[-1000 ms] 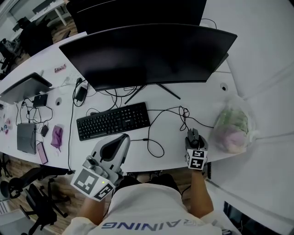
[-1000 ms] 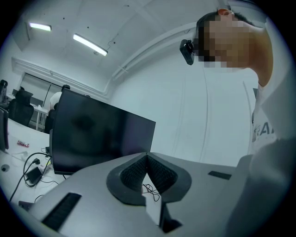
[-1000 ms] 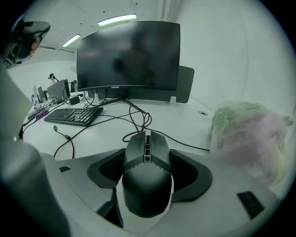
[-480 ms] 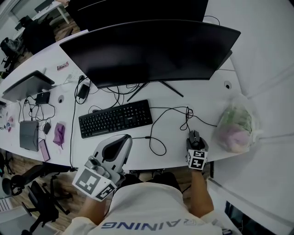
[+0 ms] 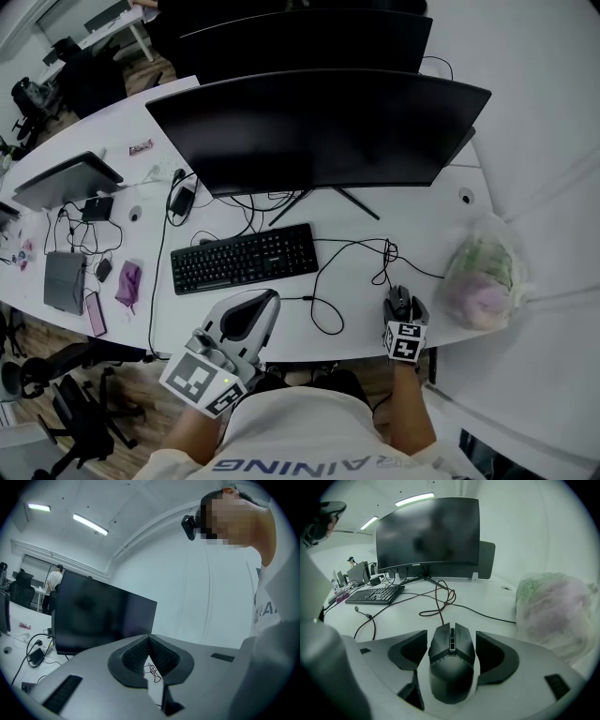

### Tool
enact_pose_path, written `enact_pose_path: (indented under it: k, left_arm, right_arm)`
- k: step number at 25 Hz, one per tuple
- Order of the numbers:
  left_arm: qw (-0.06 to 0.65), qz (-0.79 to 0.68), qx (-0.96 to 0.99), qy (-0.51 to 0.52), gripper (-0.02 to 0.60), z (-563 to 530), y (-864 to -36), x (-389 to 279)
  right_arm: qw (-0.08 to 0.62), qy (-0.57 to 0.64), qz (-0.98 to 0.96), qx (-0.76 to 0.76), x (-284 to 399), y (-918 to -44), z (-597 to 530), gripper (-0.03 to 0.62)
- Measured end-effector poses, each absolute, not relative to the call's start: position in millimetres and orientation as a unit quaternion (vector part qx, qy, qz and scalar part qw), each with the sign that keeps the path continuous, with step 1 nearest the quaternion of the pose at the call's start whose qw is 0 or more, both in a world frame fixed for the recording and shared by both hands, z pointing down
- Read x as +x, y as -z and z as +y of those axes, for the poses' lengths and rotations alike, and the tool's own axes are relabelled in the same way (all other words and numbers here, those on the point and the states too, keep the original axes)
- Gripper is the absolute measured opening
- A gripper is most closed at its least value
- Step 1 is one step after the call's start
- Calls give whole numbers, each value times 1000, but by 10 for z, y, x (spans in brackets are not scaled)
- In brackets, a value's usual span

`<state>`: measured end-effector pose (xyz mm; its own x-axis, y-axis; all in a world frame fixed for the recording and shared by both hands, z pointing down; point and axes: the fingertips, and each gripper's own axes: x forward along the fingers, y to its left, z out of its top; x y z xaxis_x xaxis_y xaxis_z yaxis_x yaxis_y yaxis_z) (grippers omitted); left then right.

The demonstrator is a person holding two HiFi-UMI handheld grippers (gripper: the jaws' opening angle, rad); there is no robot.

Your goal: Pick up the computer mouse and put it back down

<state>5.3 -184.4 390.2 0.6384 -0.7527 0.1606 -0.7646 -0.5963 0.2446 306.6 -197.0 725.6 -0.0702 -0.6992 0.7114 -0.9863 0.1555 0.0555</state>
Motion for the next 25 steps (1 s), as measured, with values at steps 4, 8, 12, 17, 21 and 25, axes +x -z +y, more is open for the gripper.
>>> enact_pose_path:
  k: [4,8,12,17,21,25]
  left_arm:
    - [139,-424,895,-10,5,-1820,-3830,20]
    - [129,-424,896,1,5,-1800,-3772,-18]
    - [119,-426,897,16,5,-1787,-3682,-80]
    - [112,-430,895,34,5,-1737,-3569,-194]
    - [99,-438,892,47,5,-1708,-3482,-317]
    - [87,-446,889,58,5,-1667,-3381,-451]
  right_arm:
    - [295,-212,-701,613,3039,-6970,-2056,311]
    - [274,-190,-713,617,2986,-6673,-2154,311]
    - [248,-163,-726,621,2917,-6278,-2237,310]
    - [222,-129,-747,613,2745,-5743,-2269,291]
    - [187,-90,-762,614,2595,-5271,-2308,240]
    - [150,-43,-771,618,2442,-4779,-2293,146]
